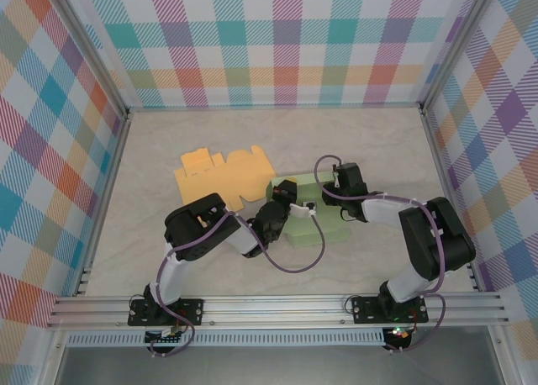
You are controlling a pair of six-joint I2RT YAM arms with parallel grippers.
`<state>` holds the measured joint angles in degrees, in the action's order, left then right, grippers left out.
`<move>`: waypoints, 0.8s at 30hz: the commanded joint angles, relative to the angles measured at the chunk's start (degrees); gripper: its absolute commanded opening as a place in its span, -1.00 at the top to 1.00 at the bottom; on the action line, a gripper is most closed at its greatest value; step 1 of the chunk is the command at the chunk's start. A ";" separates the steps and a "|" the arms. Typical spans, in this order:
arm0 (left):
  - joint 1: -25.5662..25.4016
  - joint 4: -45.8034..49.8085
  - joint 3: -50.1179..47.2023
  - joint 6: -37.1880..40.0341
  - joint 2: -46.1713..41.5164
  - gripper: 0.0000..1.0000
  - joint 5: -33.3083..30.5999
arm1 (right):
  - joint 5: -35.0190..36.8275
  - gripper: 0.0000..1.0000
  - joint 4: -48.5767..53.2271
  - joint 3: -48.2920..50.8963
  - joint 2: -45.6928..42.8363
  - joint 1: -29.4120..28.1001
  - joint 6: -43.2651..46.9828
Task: Fold the paper box
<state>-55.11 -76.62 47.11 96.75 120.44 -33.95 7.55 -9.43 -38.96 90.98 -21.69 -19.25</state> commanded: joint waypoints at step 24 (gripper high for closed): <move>-2.46 28.07 -1.83 -48.52 -24.58 0.23 -6.15 | 7.39 0.96 -3.39 0.44 -1.06 -3.08 1.24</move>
<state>-56.99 -55.18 46.50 61.93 102.04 -39.09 13.98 -11.33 -38.96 91.02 -24.47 -17.34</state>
